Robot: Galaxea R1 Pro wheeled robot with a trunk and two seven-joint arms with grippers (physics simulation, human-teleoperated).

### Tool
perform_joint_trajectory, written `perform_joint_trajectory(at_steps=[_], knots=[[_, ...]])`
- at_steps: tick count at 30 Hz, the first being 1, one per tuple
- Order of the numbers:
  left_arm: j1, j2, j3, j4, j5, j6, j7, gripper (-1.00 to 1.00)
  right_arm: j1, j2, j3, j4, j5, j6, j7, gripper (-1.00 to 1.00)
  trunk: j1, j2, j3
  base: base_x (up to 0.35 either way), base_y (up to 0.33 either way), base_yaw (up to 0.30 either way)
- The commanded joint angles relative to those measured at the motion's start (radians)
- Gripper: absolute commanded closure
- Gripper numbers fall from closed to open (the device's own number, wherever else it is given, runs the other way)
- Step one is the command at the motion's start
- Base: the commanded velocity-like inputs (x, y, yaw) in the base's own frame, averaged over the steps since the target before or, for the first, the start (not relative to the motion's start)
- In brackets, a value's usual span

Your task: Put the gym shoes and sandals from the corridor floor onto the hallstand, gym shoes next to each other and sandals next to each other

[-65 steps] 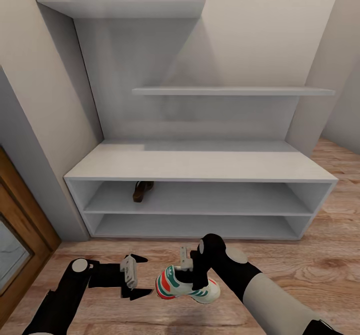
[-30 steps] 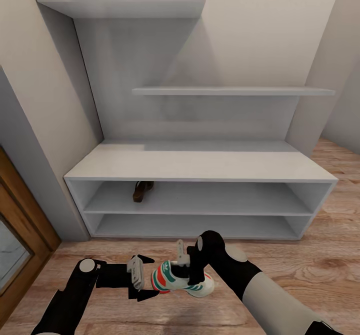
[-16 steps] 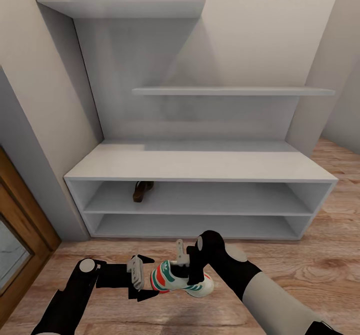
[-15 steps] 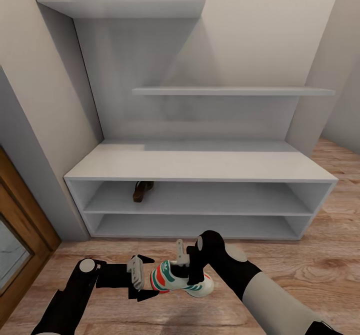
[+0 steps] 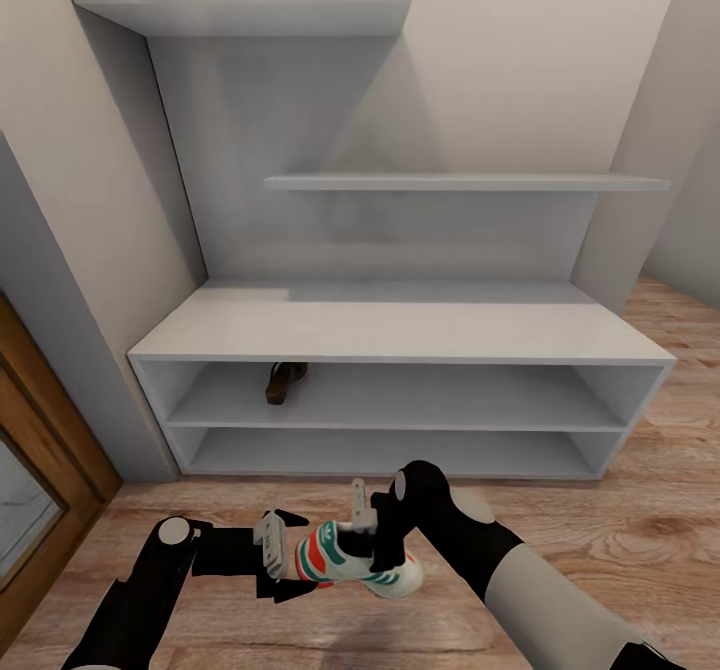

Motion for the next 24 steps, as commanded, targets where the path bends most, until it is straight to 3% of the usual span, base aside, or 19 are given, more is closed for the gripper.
perform_joint_trajectory(at_steps=[1, 24], knots=[[0.0, 0.0, 0.0, 0.0, 0.0, 0.0, 0.0, -1.0, 0.0, 0.0, 0.0, 0.0, -0.004, 0.0, 0.001, 1.0, 0.0, 0.0, 0.0, 0.0, 0.0, 0.0], [0.0, 0.001, 0.001, 0.0, -0.001, -0.001, 0.0, -1.0, 0.0, 0.0, 0.001, 0.0, -0.032, 0.0, 0.003, 1.0, 0.0, 0.0, 0.0, 0.0, 0.0, 0.0]])
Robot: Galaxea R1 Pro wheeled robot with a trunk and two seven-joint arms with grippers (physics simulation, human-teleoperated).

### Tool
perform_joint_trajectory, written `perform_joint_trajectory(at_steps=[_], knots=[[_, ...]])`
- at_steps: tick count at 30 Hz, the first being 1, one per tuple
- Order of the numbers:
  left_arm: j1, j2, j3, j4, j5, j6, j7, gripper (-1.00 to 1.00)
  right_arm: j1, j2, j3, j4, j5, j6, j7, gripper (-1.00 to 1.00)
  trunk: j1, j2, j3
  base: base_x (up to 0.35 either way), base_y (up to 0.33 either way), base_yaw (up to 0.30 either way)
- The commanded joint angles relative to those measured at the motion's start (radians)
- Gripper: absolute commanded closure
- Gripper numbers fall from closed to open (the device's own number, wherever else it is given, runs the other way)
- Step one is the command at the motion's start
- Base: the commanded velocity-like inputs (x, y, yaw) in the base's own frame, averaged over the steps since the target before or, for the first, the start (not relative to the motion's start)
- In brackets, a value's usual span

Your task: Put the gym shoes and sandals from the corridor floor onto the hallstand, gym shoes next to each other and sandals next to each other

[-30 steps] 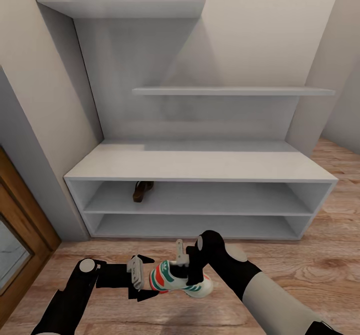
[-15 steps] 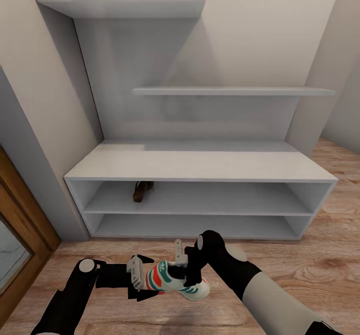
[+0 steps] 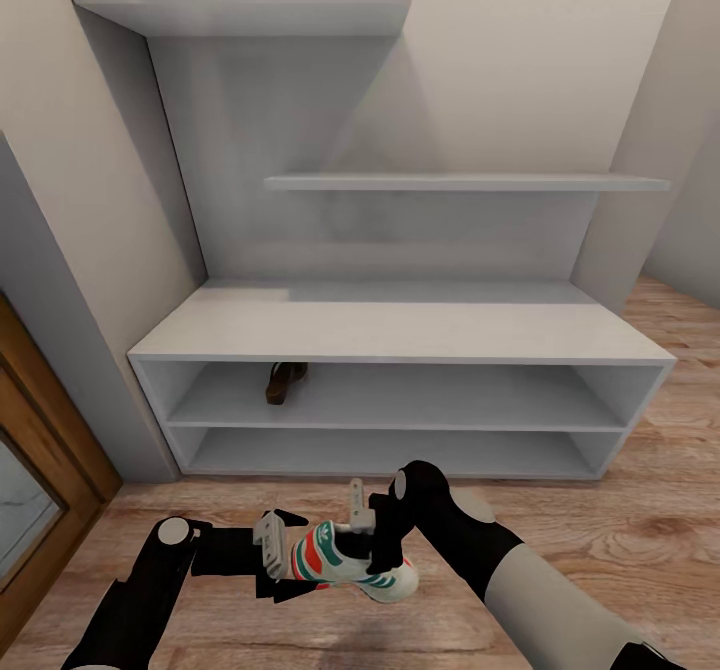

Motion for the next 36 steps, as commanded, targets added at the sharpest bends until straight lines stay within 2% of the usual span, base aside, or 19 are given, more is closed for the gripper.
perform_joint_trajectory(at_steps=[1, 7, 18, 36], knots=[[0.0, 0.0, 0.0, 0.0, 0.0, 0.0, 0.0, -1.0, 0.0, 0.0, 0.0, 0.0, -0.001, 0.0, 0.001, 1.0, 0.0, 0.0, 0.0, 0.0, 0.0, 0.0], [0.0, 0.0, 0.0, 0.0, 0.0, 0.0, 0.0, -1.0, 0.0, 0.0, 0.0, -0.005, -0.011, 0.0, 0.001, 1.0, 0.0, 0.0, 0.0, 0.0, 0.0, 0.0], [0.0, 0.0, 0.0, 0.001, -0.001, 0.0, 0.001, -1.0, 0.0, 0.0, 0.0, -0.021, -0.065, 0.0, 0.002, 1.0, 0.0, 0.0, 0.0, 0.0, 0.0, 0.0], [0.0, 0.0, 0.0, 0.003, -0.004, 0.0, 0.002, -1.0, 0.0, 0.001, 0.0, -0.023, -0.074, 0.0, 0.002, 1.0, 0.0, 0.0, 0.0, 0.0, 0.0, 0.0]])
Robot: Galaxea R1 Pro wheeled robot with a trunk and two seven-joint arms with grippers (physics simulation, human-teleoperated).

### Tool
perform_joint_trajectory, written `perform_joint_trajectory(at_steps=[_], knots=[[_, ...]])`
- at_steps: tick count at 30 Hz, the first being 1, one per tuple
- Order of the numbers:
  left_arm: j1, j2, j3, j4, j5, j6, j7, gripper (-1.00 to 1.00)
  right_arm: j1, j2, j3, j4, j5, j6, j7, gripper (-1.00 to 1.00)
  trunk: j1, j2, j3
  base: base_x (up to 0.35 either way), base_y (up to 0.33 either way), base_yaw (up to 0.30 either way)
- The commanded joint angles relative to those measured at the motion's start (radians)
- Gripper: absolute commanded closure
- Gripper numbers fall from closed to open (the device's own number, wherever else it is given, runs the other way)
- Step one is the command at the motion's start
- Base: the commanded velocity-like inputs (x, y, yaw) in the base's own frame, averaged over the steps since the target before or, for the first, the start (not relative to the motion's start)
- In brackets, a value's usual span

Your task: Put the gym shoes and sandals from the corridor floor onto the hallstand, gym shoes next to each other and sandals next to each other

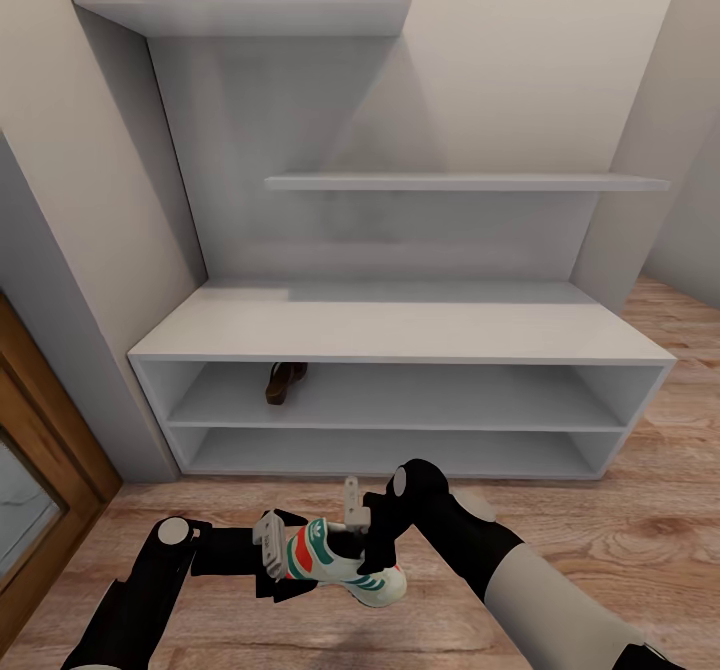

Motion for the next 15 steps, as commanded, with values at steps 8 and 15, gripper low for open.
perform_joint_trajectory(at_steps=[8, 15], knots=[[0.001, 0.0, -0.001, 0.001, -0.002, -0.002, -0.003, -1.0, -0.001, 0.0, -0.002, -0.001, -0.004, -0.004, -0.001, 1.0, 0.0, 0.0, 0.0, 0.0, 0.0, 0.0], [0.001, 0.0, 0.0, 0.001, -0.002, -0.002, -0.003, -1.0, -0.001, 0.001, -0.002, -0.001, -0.004, -0.004, -0.001, 1.0, 0.0, 0.0, 0.0, 0.0, 0.0, 0.0]])
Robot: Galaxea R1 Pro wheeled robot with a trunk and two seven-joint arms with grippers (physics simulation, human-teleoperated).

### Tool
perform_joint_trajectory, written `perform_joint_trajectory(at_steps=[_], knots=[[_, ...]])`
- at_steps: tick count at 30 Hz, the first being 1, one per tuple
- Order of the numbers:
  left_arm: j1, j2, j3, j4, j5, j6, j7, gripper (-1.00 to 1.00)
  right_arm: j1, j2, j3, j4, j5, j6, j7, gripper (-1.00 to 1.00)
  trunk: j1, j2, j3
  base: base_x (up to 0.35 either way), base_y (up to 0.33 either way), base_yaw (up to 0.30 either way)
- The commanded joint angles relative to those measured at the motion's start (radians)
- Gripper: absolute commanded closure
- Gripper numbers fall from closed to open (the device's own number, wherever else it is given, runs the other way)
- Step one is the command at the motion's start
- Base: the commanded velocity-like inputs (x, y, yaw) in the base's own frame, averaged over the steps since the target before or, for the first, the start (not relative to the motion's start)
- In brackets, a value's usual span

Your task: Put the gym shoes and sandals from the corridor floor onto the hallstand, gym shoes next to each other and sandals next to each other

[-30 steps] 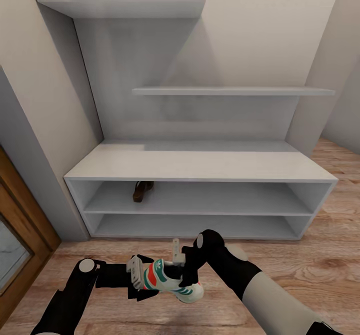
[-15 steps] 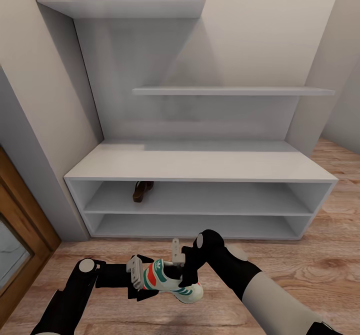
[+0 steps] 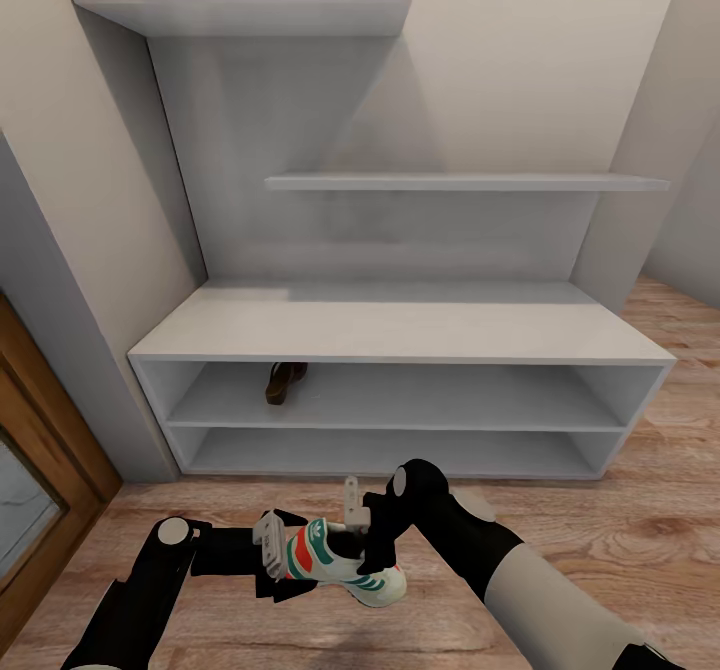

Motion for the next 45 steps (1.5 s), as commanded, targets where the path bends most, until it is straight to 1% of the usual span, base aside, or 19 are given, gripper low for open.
perform_joint_trajectory(at_steps=[1, 34, 45], knots=[[0.001, 0.0, -0.001, 0.001, -0.001, -0.002, -0.003, -1.0, -0.001, 0.0, -0.002, -0.001, -0.004, -0.004, -0.002, 1.0, 0.0, 0.0, 0.0, 0.0, 0.0, 0.0], [0.001, 0.003, 0.001, 0.004, -0.006, -0.002, 0.0, -1.0, -0.001, 0.008, -0.002, -0.003, -0.005, -0.004, -0.001, 1.0, 0.0, 0.0, 0.0, 0.0, 0.0, 0.0], [0.001, 0.003, 0.001, 0.016, -0.007, -0.002, 0.035, -1.0, -0.001, 0.009, -0.002, -0.016, -0.006, -0.004, -0.001, 1.0, 0.0, 0.0, 0.0, 0.0, 0.0, 0.0]])
